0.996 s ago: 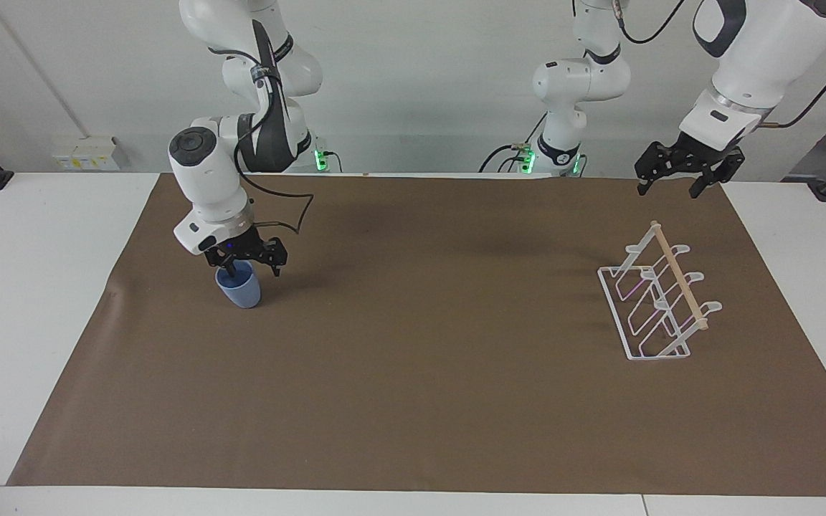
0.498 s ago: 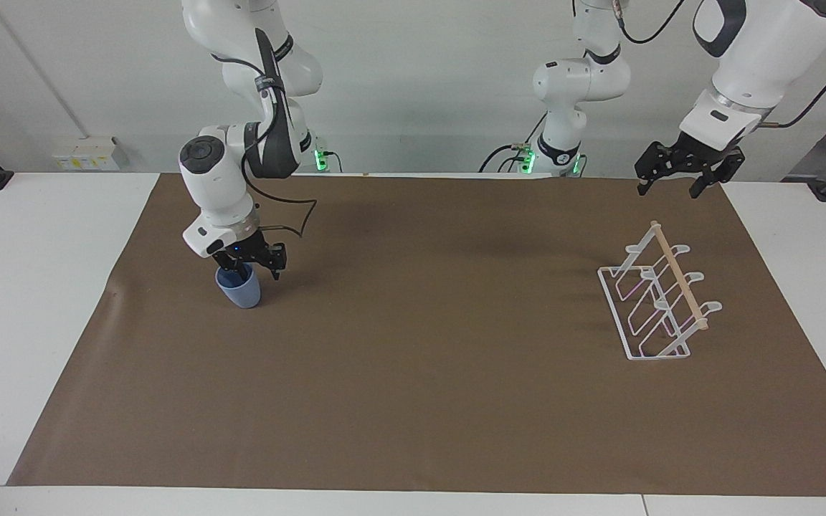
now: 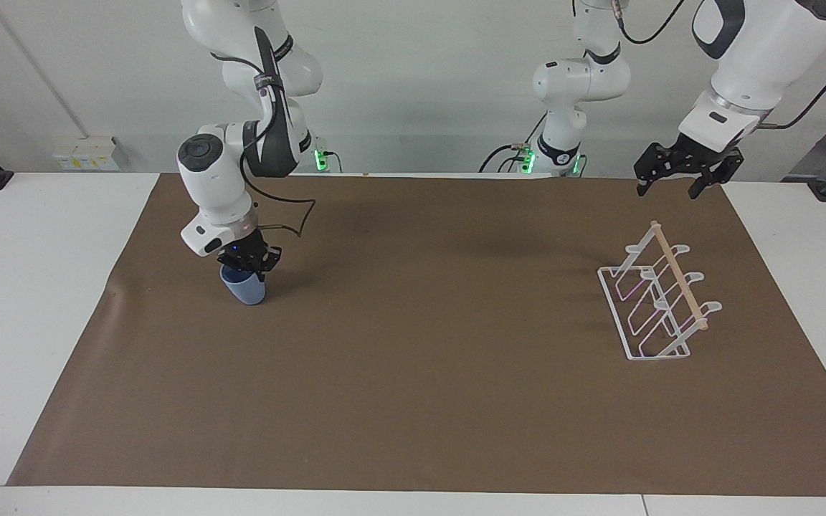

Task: Hang cup on cup holder
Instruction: 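Lift the blue cup and carry it toward the left gripper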

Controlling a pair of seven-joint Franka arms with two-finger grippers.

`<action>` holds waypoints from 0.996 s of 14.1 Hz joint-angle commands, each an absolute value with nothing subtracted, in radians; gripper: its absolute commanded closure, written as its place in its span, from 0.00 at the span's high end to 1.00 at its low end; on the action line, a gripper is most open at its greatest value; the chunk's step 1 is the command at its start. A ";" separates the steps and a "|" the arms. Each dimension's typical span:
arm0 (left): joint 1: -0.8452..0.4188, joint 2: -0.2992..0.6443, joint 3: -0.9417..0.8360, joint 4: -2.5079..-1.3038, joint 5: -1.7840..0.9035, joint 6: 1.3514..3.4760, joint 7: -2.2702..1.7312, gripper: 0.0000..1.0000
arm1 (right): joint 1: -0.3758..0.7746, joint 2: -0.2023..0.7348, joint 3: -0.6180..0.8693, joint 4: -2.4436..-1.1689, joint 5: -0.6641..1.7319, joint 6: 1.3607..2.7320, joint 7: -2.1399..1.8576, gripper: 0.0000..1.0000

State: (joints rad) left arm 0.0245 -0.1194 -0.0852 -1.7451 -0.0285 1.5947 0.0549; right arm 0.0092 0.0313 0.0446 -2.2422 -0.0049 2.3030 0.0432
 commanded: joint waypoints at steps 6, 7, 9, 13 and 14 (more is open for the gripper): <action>0.020 -0.163 -0.081 -1.799 -0.017 1.620 0.064 1.00 | 0.017 0.052 0.049 -2.087 0.025 2.101 -0.008 0.00; 0.018 -0.163 -0.081 -1.801 -0.017 1.620 0.069 1.00 | 0.020 0.060 0.049 -2.047 0.063 2.056 -0.044 0.00; 0.008 -0.164 -0.081 -1.802 -0.017 1.620 0.068 1.00 | 0.006 0.060 0.049 -2.017 0.292 1.997 -0.167 0.00; 0.020 -0.173 -0.080 -1.818 -0.026 1.623 0.042 1.00 | 0.006 0.058 0.048 -2.017 0.611 1.938 -0.375 0.00; 0.024 -0.173 -0.075 -1.816 -0.046 1.620 0.016 1.00 | 0.011 0.057 0.048 -2.020 0.702 1.915 -0.405 0.00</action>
State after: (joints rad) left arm 0.0195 -0.1360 -0.0849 -1.7727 -0.0310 1.5953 0.0451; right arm 0.0179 0.0425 0.0433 -2.0374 0.5745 1.9571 -0.3293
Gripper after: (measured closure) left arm 0.000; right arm 0.943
